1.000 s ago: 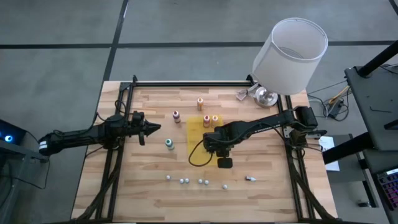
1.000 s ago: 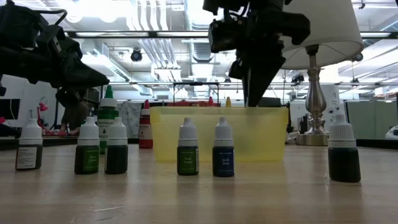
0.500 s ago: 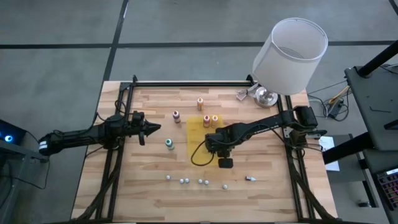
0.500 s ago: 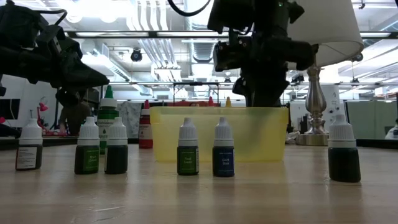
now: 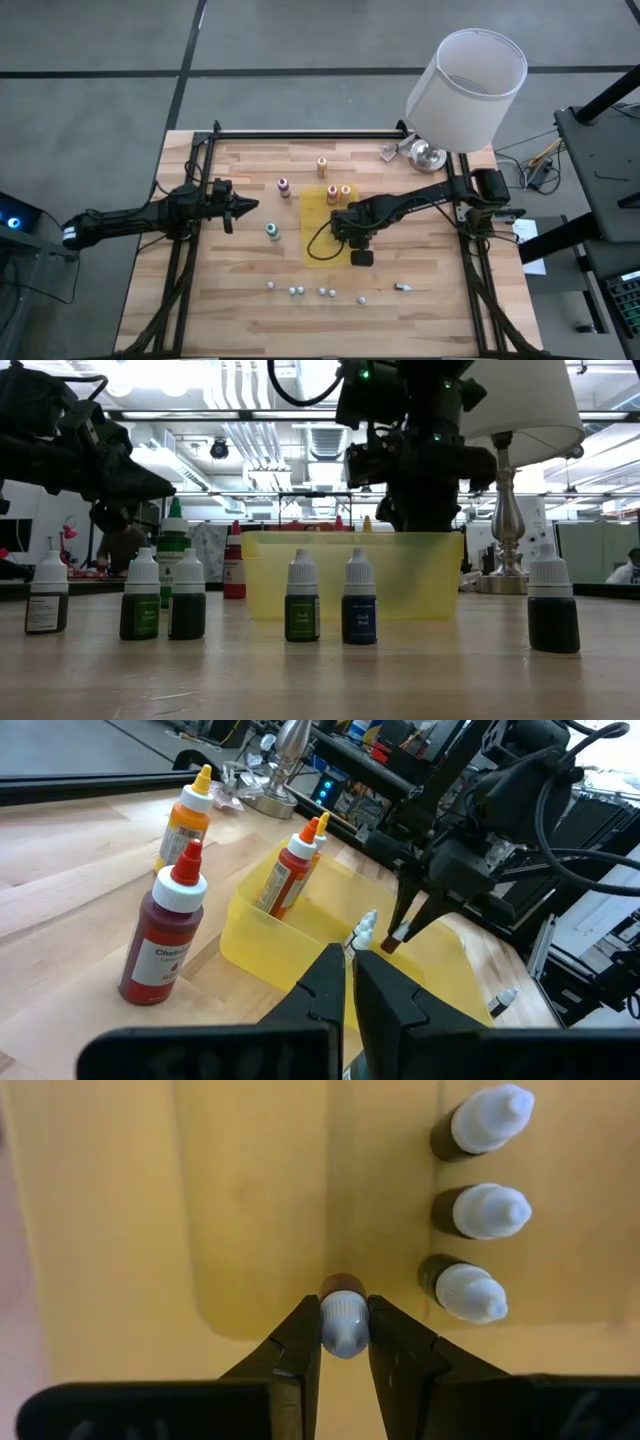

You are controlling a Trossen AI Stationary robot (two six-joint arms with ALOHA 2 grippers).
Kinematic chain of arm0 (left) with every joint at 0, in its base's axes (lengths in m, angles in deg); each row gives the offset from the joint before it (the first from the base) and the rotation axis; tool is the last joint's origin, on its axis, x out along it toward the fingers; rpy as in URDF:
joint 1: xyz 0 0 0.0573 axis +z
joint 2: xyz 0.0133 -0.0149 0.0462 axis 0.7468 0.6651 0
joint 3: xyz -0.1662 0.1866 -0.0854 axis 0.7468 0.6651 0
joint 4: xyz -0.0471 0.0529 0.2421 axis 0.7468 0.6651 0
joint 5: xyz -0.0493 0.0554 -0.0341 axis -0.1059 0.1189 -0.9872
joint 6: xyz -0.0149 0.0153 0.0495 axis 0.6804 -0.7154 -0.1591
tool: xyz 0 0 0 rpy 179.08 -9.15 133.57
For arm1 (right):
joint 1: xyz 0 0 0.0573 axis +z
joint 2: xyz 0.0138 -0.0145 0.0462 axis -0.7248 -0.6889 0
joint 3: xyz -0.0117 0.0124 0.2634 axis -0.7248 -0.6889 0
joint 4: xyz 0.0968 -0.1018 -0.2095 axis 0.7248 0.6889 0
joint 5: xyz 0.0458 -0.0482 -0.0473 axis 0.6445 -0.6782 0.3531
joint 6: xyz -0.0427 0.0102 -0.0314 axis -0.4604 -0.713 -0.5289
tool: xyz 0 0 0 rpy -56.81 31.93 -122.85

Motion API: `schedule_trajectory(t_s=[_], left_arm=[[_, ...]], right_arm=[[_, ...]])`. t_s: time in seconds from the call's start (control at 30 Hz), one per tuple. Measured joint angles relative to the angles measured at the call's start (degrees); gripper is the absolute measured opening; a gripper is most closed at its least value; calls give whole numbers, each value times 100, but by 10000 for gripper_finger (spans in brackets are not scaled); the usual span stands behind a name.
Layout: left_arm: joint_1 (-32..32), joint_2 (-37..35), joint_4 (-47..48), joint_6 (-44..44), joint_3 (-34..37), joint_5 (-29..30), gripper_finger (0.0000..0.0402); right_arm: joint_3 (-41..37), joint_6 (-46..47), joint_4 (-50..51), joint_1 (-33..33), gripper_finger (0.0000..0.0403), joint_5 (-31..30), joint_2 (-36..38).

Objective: Pick & Place food coloring
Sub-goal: Put the small red food coloring bottle into the bin

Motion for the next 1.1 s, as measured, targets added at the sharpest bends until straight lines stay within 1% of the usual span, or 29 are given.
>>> schedule_trajectory(t_s=[1.1], left_arm=[[1,-2,0,0,0,0,0]], right_arm=[[-112,-17,-138,-52,66,17,0]])
